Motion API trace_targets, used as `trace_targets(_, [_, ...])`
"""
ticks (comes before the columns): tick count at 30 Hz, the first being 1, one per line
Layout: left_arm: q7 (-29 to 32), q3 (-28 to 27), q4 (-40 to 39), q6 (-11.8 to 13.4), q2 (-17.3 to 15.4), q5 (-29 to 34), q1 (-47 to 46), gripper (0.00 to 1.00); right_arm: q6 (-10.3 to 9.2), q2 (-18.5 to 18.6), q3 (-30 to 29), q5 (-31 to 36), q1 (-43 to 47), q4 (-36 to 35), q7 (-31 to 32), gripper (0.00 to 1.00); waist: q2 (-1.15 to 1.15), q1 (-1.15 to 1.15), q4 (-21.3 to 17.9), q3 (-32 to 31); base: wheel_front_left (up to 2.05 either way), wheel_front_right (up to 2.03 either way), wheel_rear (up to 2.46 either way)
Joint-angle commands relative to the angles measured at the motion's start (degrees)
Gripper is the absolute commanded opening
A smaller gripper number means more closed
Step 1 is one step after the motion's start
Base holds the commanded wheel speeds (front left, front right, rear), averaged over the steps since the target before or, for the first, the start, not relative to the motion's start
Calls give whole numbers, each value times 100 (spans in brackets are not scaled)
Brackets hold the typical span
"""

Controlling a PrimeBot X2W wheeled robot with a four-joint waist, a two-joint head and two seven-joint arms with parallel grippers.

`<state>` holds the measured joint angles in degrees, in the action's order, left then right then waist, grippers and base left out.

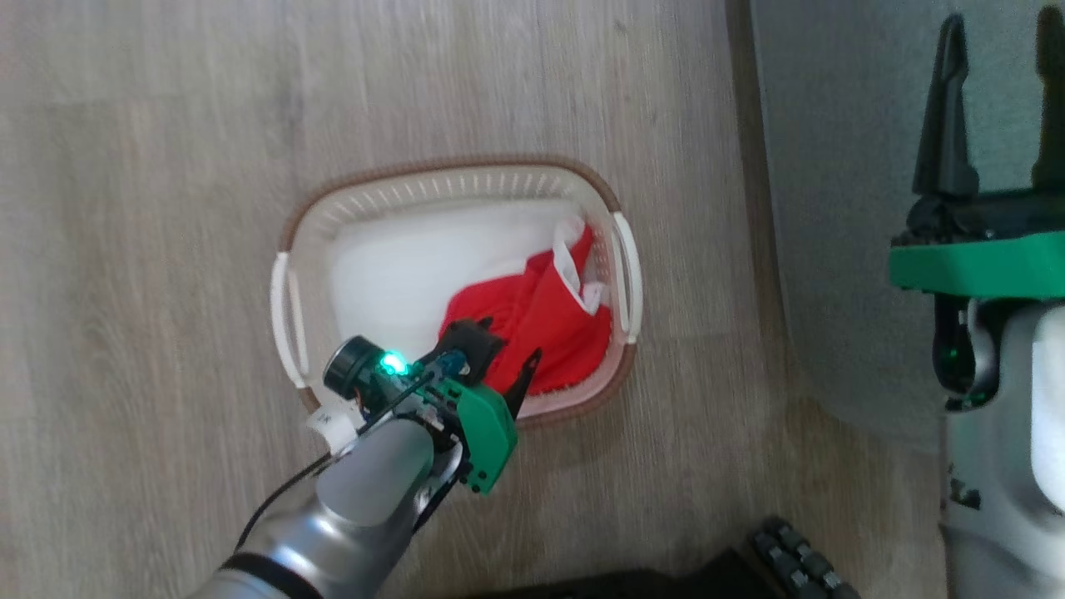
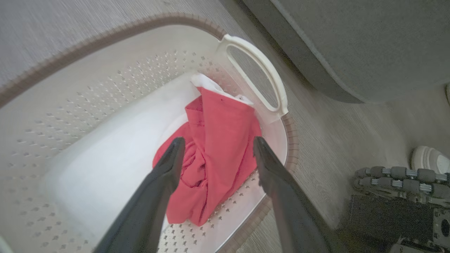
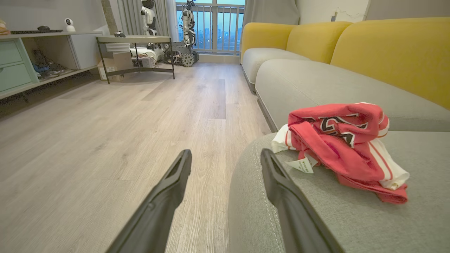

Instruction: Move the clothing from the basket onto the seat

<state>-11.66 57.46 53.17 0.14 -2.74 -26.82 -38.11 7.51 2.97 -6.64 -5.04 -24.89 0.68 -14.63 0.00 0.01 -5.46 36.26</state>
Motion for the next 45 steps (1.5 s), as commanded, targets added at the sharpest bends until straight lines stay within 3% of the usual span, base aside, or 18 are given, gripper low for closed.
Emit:
trace_targets(1, [37, 38, -2, 61, -14, -74, -75, 100, -2, -9, 149, 42, -68, -259, -37, 100, 0, -1, -180, 418, 0, 0, 0])
trace_targets(25, [317, 1021, 1001, 280, -14, -846, -1254, 100, -2, -9, 223, 91, -400, -909, -37, 100, 0, -1, -337, 1837, 0, 0, 0])
trace_targets(26, [334, 1054, 1016, 273, -14, -870, -1261, 86, -2, -9, 225, 90, -404, -913, -37, 100, 0, -1, -343, 1852, 0, 0, 0])
trace_targets(27, [340, 1084, 1036, 263, -14, -892, -1270, 60, -2, -9, 228, 88, -408, -917, -37, 100, 0, -1, -352, 1867, 0, 0, 0])
trace_targets(28, [341, 1106, 1048, 257, -14, -919, -1277, 43, -2, -9, 232, 87, -413, -920, -37, 100, 0, -1, -360, 1878, 0, 0, 0])
trace_targets(29, [340, 1119, 1055, 257, -14, -955, -1281, 35, -2, -9, 235, 85, -417, -923, -37, 100, 0, -1, -367, 1884, 0, 0, 0])
trace_targets(31, [341, 1149, 1068, 260, -14, -1021, -1283, 0, -2, -9, 239, 81, -423, -925, -37, 100, 0, -1, -380, 1883, 0, 0, 0])
trace_targets(45, [-162, 1281, 949, 375, -14, -1275, -1410, 0, -2, -9, 170, 14, -417, -545, -37, 100, 0, -1, -185, 1140, 0, 0, 0])
